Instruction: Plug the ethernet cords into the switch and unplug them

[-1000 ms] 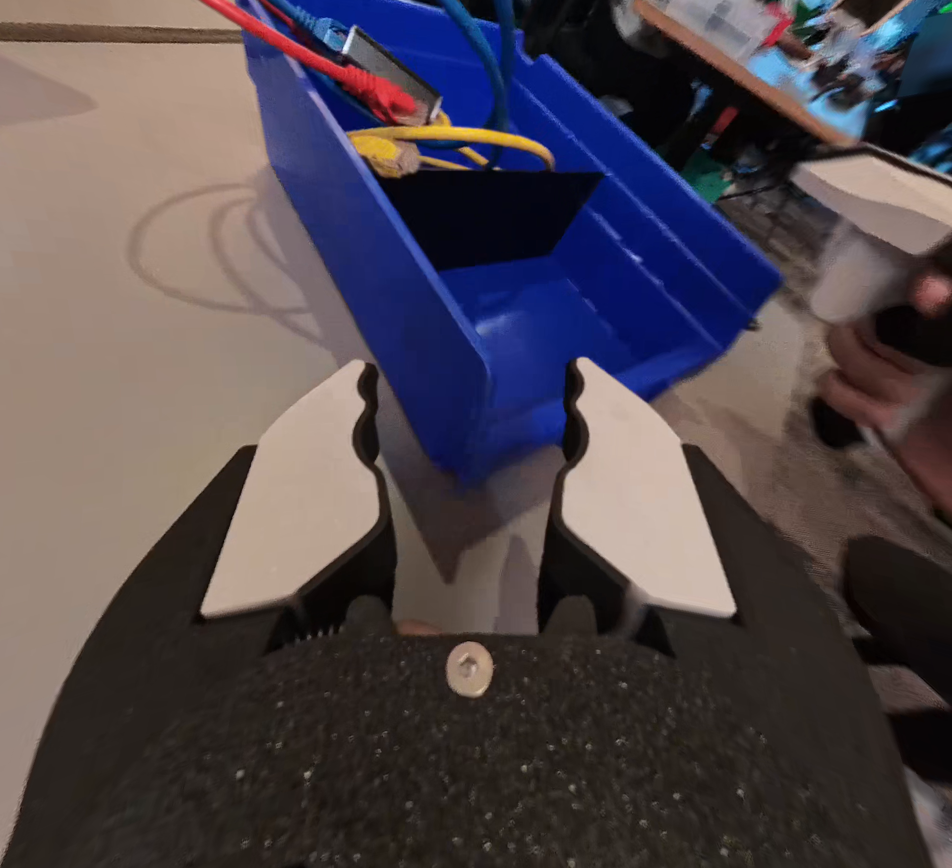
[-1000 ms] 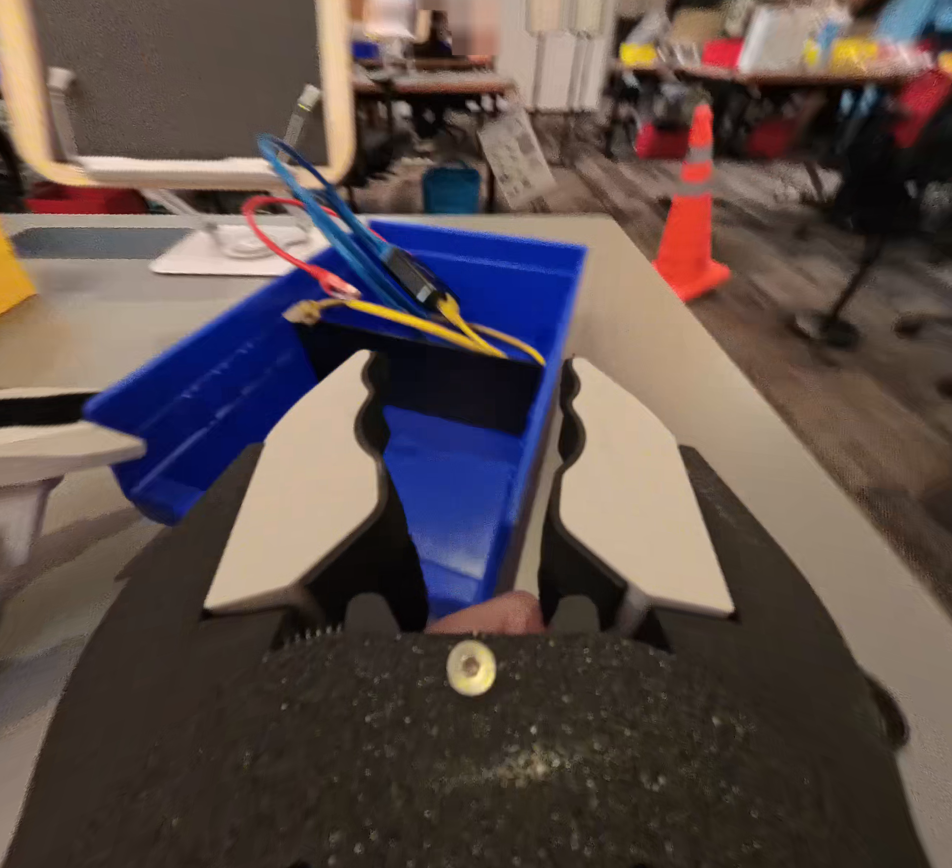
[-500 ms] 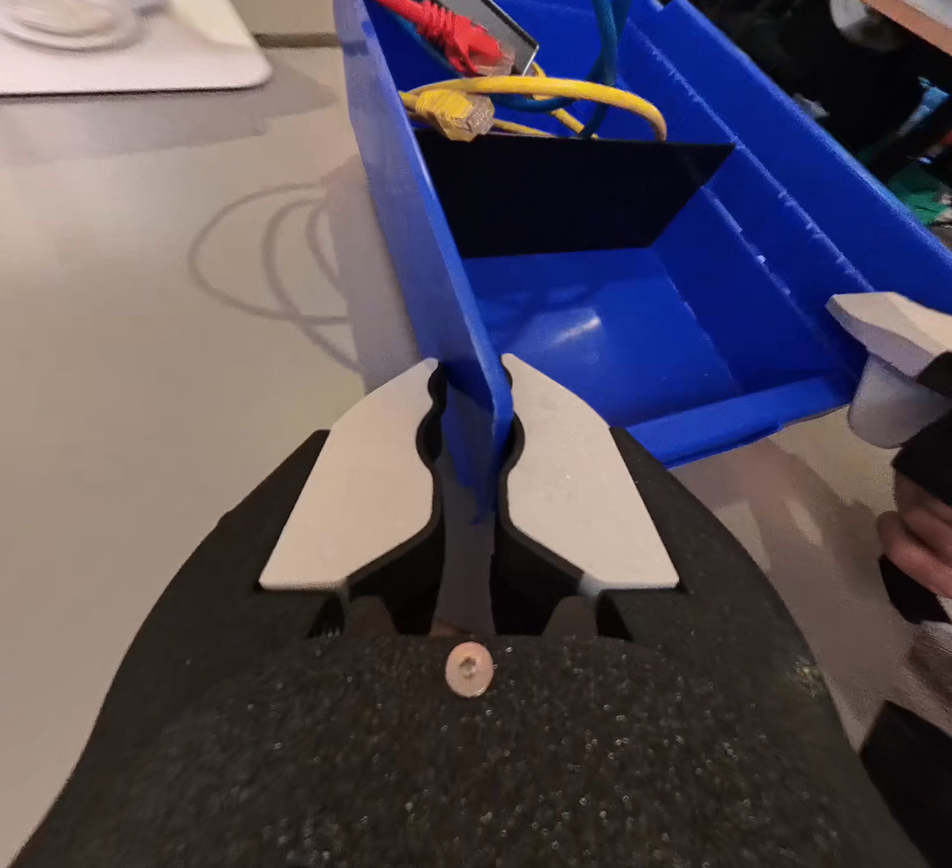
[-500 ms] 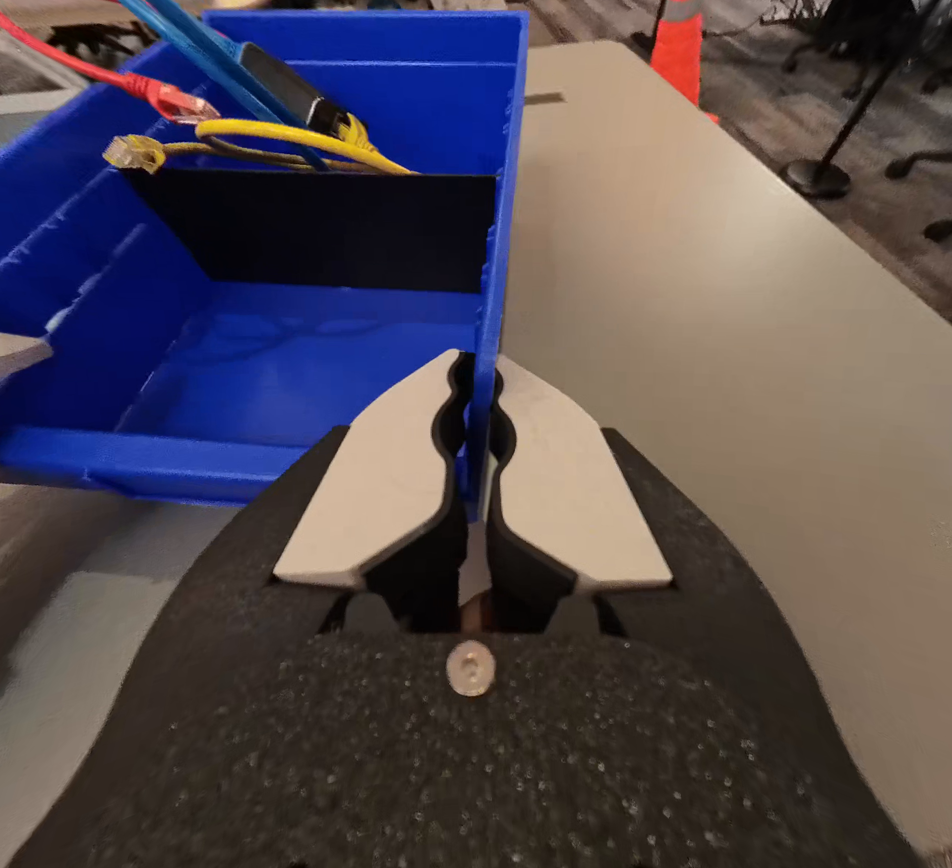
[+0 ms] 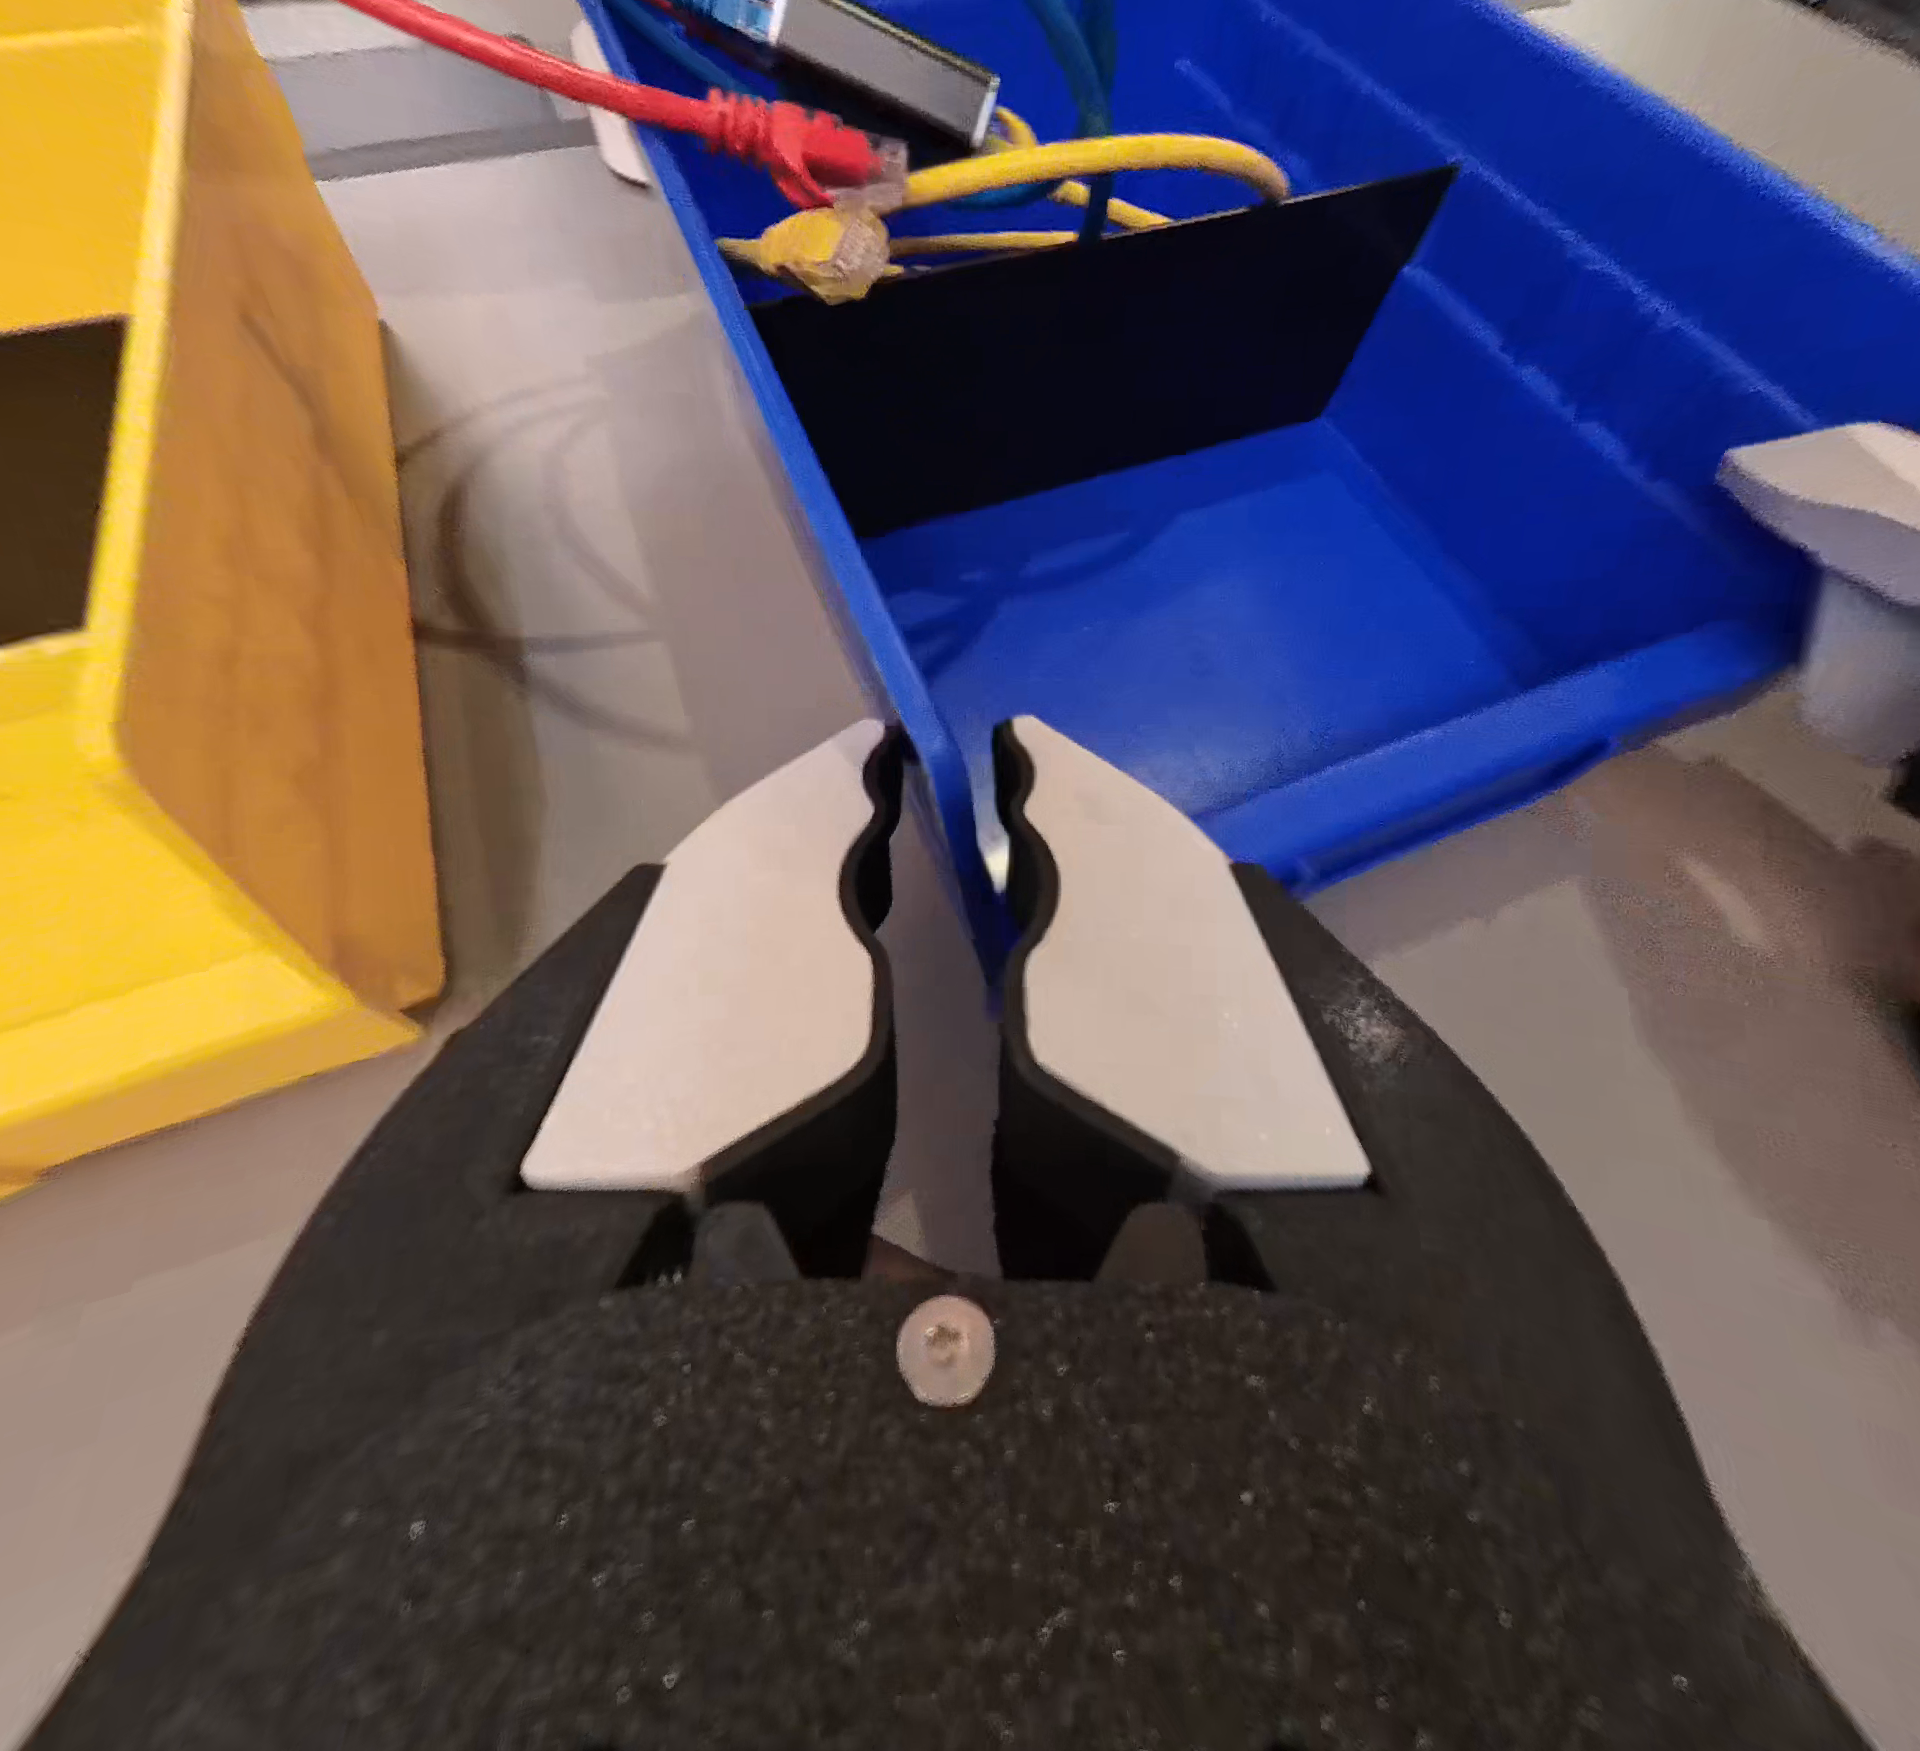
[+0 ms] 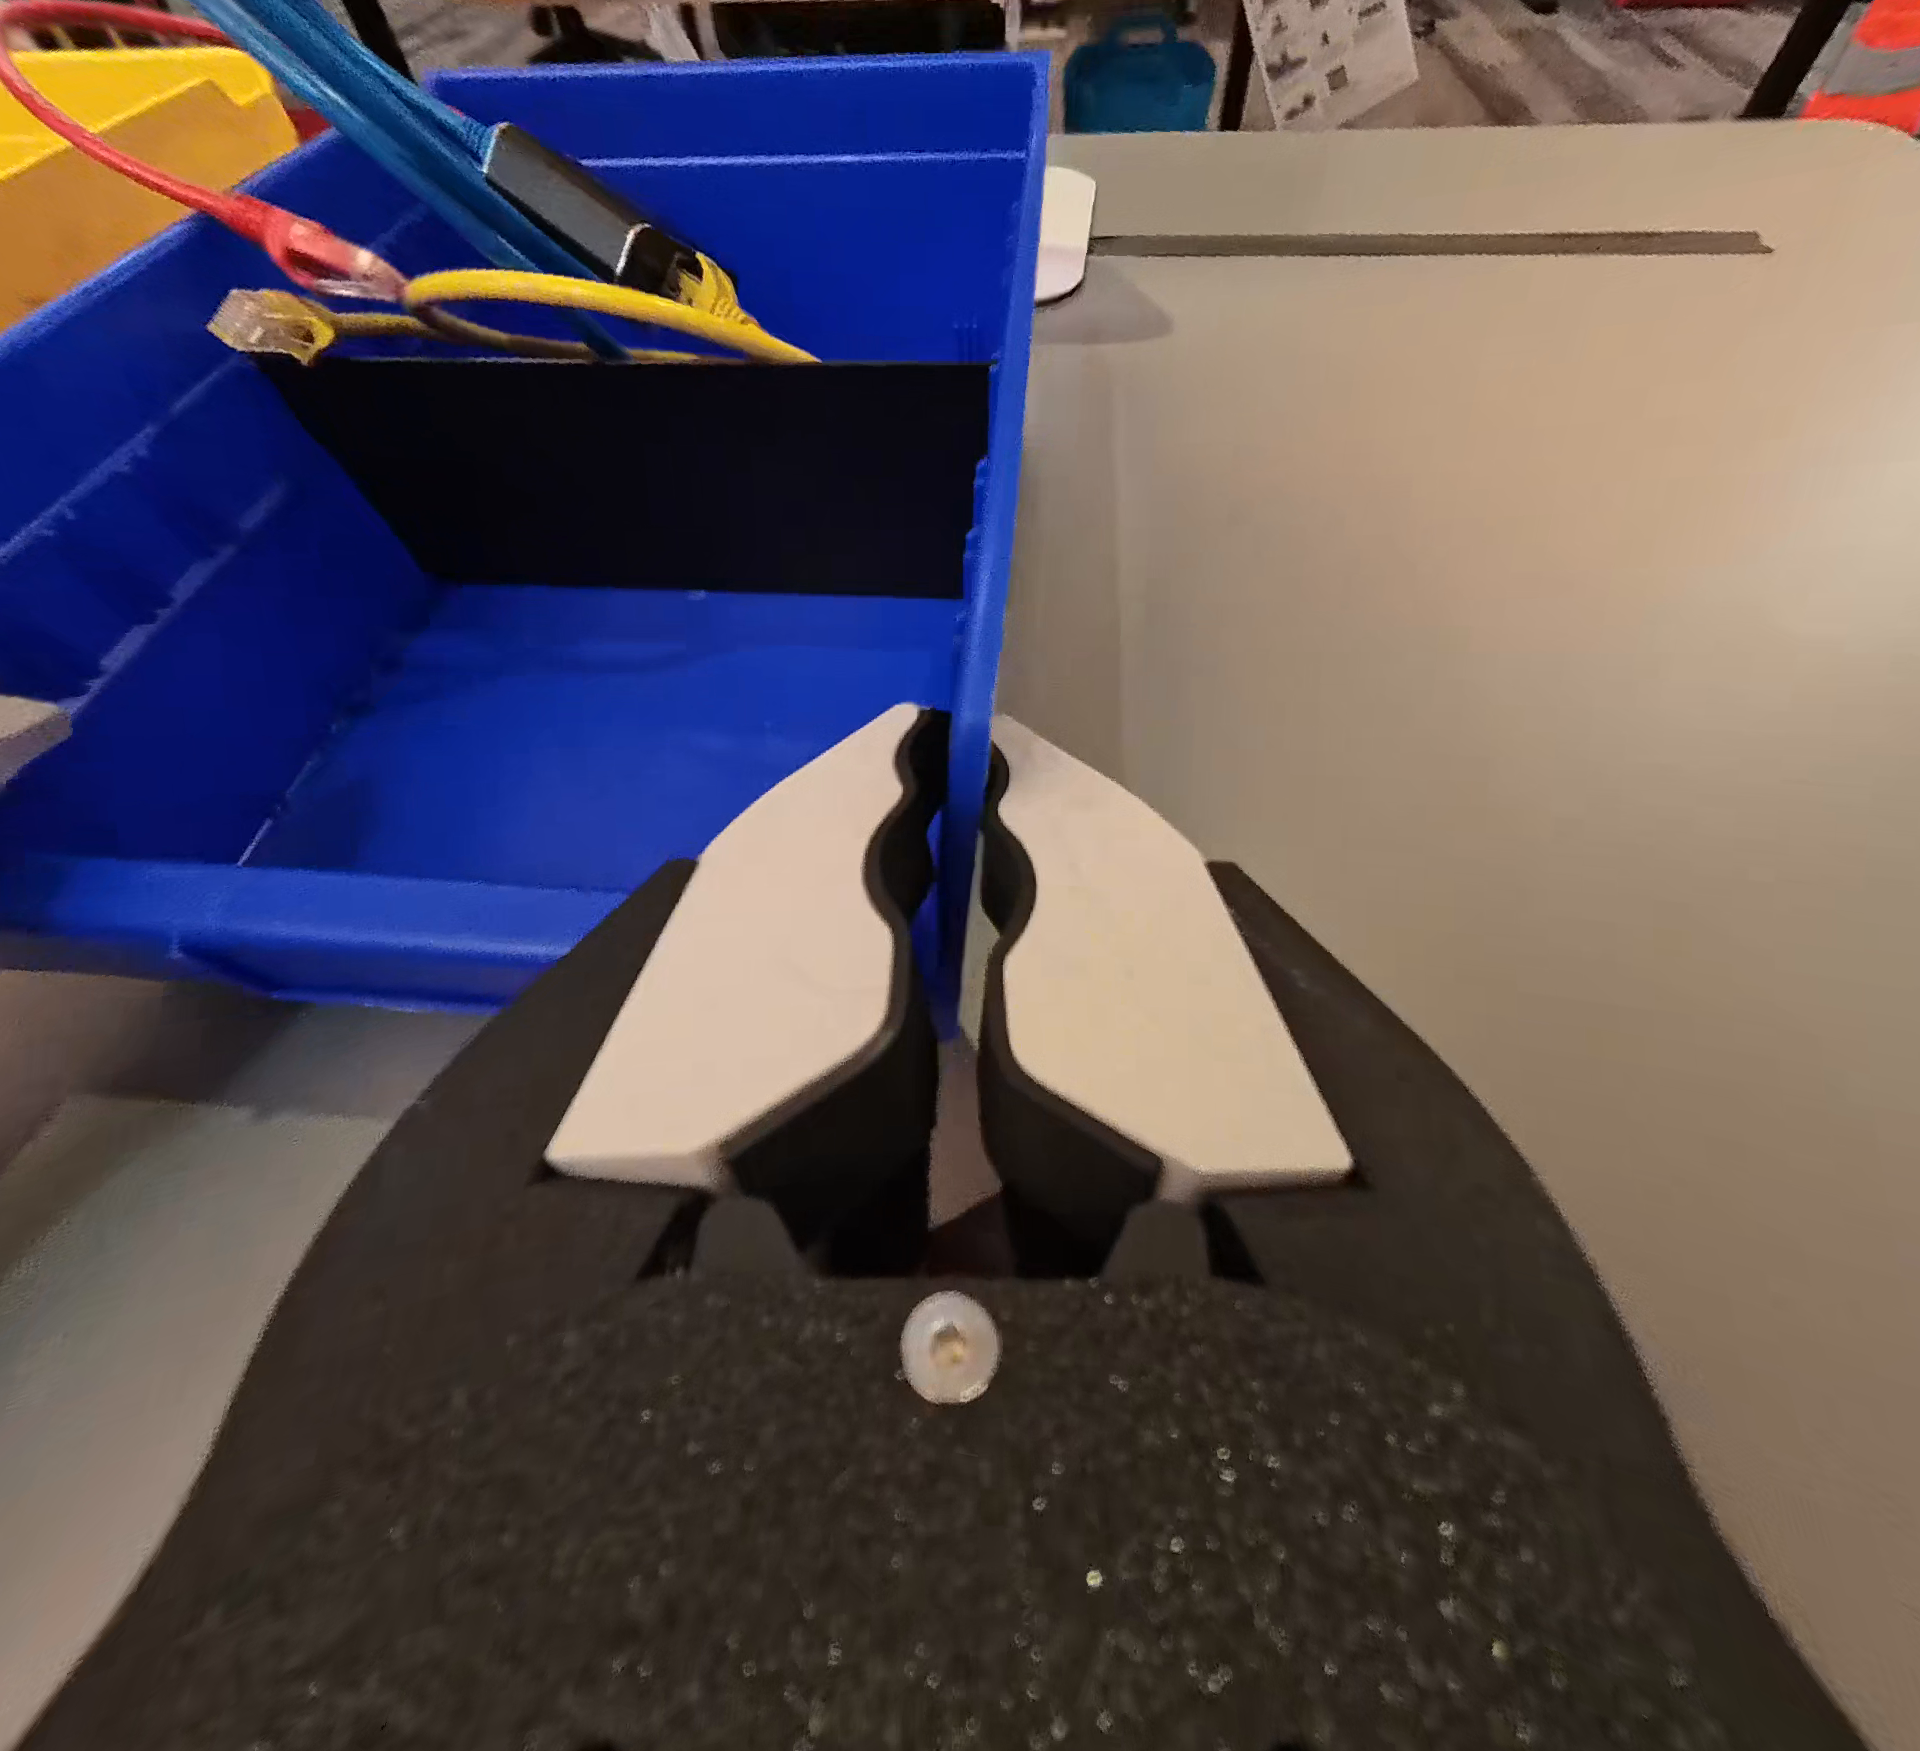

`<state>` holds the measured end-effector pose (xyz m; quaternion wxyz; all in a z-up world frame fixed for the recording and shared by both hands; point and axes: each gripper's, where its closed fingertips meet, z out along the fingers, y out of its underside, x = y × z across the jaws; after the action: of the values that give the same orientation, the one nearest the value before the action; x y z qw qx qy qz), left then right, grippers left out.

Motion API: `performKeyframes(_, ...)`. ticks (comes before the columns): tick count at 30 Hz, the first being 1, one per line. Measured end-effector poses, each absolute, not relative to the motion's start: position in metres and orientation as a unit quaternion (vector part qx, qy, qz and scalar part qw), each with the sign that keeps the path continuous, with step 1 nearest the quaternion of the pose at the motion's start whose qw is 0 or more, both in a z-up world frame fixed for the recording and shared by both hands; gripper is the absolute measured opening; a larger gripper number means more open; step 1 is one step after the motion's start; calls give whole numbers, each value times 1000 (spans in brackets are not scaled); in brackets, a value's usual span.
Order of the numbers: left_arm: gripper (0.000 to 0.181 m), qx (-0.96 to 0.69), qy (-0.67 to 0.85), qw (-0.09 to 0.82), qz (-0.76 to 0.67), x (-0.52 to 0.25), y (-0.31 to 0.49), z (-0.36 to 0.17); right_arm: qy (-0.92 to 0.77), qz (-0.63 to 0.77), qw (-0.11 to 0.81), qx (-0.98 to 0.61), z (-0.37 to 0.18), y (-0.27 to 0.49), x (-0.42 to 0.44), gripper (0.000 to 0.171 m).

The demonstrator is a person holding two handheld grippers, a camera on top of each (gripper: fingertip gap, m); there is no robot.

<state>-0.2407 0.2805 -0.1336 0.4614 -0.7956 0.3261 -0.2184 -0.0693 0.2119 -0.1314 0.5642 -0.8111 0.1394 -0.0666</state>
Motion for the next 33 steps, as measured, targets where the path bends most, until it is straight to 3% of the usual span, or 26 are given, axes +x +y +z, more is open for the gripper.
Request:
performKeyframes(1,18,-797,325,444,-249,-244,271,-128,131,-60,567,-811,-130,206,-71,6)
performKeyframes(3,49,-785,316,428,-316,-262,252,-104,88,-51,567,-818,-127,190,-77,29)
performKeyframes(4,62,-782,308,430,-328,-281,247,-93,62,-42,559,-826,-127,179,-83,33)
performKeyframes(6,69,-782,264,475,-306,-341,259,-75,13,-16,550,-835,-126,157,-97,35)
performKeyframes(9,44,-767,221,556,-231,-440,306,-65,-44,23,551,-833,-123,135,-120,34)
performKeyframes(12,43,-819,210,523,-112,-509,372,-93,-76,93,543,-831,-125,137,-154,31)
performKeyframes(15,49,-837,193,494,-131,-519,420,-107,-118,151,526,-829,-124,150,-196,32)
performKeyframes(17,39,-843,200,468,-175,-508,436,-116,-155,169,530,-816,-118,158,-226,33)
performKeyframes(22,5,-849,207,451,-182,-506,430,-129,-186,137,557,-798,-104,193,-282,41)
performKeyframes(25,5,-855,197,454,-156,-512,392,-130,-162,121,556,-806,-105,219,-311,62)
performKeyframes(28,6,-860,176,459,-134,-518,349,-130,-131,75,549,-822,-113,246,-329,65)
performKeyframes(31,6,-862,155,466,-125,-522,311,-130,-90,36,522,-848,-129,263,-332,51)
performKeyframes(33,6,-864,139,469,-121,-526,290,-130,-69,51,498,-863,-139,264,-338,21)
